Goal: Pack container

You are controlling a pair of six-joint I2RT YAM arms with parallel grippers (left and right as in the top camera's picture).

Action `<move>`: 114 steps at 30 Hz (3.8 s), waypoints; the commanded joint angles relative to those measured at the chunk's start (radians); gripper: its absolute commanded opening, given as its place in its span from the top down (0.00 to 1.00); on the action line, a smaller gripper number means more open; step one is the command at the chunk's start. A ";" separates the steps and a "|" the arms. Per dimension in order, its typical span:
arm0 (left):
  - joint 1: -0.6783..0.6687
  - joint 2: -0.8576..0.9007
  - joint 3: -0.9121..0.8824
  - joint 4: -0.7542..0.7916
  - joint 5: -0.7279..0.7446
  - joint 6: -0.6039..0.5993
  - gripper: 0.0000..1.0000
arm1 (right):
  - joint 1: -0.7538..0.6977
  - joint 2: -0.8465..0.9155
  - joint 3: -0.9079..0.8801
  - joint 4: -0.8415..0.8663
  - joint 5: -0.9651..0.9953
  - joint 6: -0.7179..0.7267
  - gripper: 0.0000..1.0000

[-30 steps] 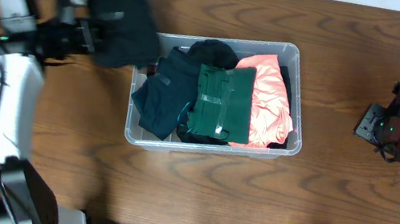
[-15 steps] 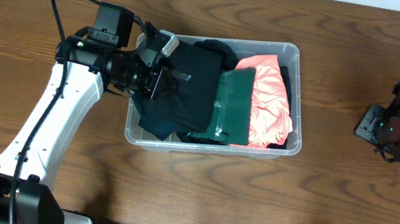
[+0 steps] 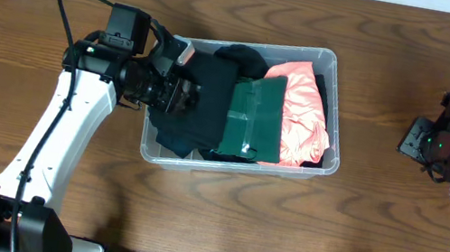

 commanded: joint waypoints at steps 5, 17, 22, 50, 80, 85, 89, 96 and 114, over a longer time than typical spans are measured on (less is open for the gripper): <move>-0.002 -0.036 0.043 0.001 -0.065 -0.010 0.02 | -0.005 0.000 0.010 -0.004 -0.001 -0.013 0.47; -0.056 -0.090 0.119 0.281 -0.232 -0.051 0.02 | -0.005 0.000 0.010 0.002 -0.001 -0.013 0.48; -0.123 0.045 0.118 0.279 -0.232 -0.042 0.02 | -0.005 0.000 0.010 0.000 -0.001 -0.013 0.48; -0.052 -0.174 0.205 0.061 -0.506 -0.117 0.02 | 0.084 0.000 0.010 0.137 -0.161 -0.159 0.44; 0.171 -0.321 0.042 -0.060 -0.433 -0.187 0.02 | 0.206 -0.209 -0.124 0.356 -0.022 -0.188 0.01; 0.171 -0.615 -0.216 0.091 -0.391 -0.173 0.02 | 0.208 -0.455 -0.325 0.401 0.007 -0.188 0.01; 0.171 -0.855 -0.402 0.137 -0.377 -0.207 0.02 | 0.208 -0.697 -0.492 0.412 0.008 -0.188 0.01; 0.171 -1.077 -0.523 0.108 -0.377 -0.206 0.02 | 0.208 -0.938 -0.636 0.357 -0.002 -0.188 0.01; 0.171 -1.084 -0.523 -0.034 -0.377 -0.206 0.02 | 0.208 -0.950 -0.639 -0.005 -0.002 -0.188 0.01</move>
